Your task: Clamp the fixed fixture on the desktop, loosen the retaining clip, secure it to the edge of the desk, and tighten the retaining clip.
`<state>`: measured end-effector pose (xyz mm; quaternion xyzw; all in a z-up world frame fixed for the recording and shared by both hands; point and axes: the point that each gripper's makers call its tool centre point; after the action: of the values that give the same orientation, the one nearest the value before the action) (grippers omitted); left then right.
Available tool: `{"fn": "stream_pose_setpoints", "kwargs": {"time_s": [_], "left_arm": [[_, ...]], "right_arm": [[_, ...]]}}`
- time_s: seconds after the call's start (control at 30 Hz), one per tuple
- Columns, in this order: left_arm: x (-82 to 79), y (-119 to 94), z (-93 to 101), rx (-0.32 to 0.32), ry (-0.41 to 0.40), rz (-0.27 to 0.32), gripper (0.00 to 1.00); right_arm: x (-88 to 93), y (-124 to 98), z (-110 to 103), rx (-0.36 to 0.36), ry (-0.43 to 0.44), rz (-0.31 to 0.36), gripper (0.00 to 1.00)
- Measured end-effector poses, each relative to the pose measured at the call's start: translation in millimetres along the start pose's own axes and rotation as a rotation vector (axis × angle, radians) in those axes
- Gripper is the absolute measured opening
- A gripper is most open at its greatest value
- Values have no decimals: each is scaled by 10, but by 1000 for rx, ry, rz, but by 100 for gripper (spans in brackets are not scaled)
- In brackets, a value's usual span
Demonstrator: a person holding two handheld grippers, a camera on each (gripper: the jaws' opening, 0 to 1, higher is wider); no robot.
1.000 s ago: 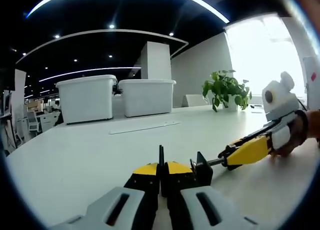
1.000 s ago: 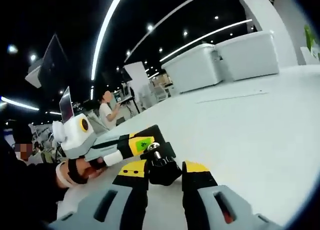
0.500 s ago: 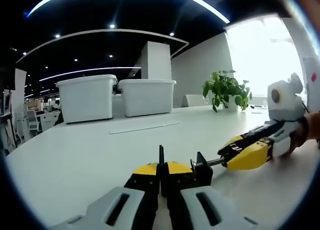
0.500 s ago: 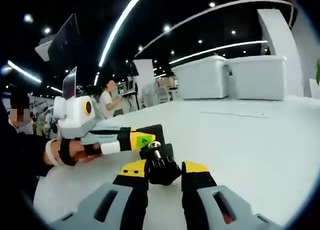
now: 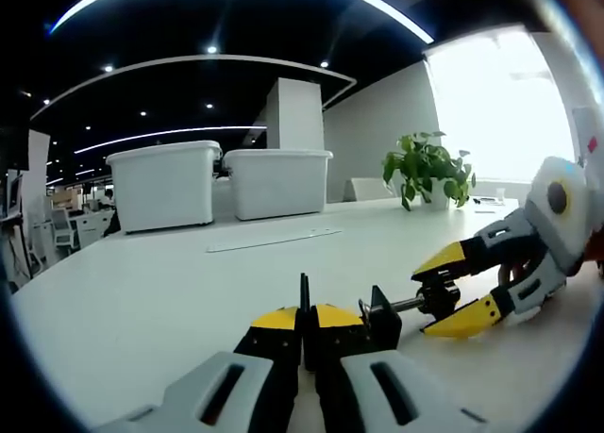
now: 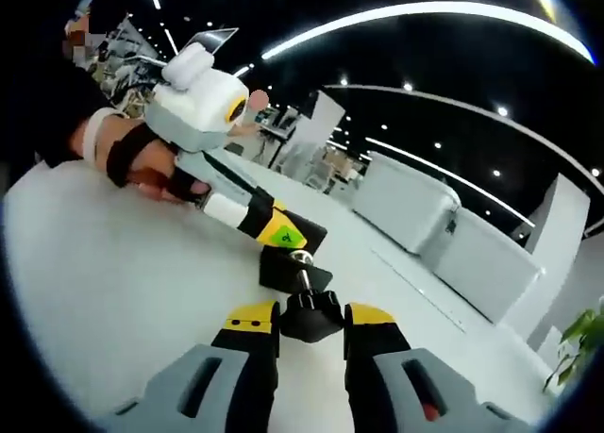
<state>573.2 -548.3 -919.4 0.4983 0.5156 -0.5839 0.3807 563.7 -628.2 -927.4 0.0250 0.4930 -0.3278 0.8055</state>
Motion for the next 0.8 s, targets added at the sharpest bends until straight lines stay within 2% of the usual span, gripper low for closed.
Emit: {"fn": "stream_pose_setpoints", "kwargs": {"time_s": [0.07, 0.13, 0.2, 0.3, 0.37, 0.47, 0.57, 0.7, 0.8], "left_arm": [[0, 0, -2, -1, 2, 0, 4], [1, -1, -1, -1, 2, 0, 4], [1, 0, -1, 0, 1, 0, 4], [2, -3, 2, 1, 0, 0, 4], [2, -3, 5, 2, 1, 0, 4], [3, -2, 7, 3, 4, 0, 4], [2, 0, 5, 2, 5, 0, 4], [1, 1, 6, 2, 6, 0, 4], [1, 1, 6, 2, 5, 0, 4]], "right_arm": [[14, 3, 6, -5, 10, 3, 26], [34, 6, 2, -24, 77, -1, 27], [72, 6, 13, -53, 221, -28, 27], [7, -32, 26, -118, 456, -9, 30], [-10, -44, 49, -152, 581, 5, 36], [65, -45, 123, -163, 737, -11, 36], [134, -28, 163, -159, 804, -14, 35], [116, -17, 133, -200, 905, -4, 32], [103, -22, 137, -214, 943, -2, 29]]}}
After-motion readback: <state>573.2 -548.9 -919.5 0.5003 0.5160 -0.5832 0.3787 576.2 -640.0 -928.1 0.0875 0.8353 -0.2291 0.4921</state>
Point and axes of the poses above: the point that each gripper's makers call its tool centre point, and the gripper's own axes: y roughly forward along the fingers, z roughly to its right, x roughly out of its underside, and after that the axes turned 7 degrees about -z, right-handed
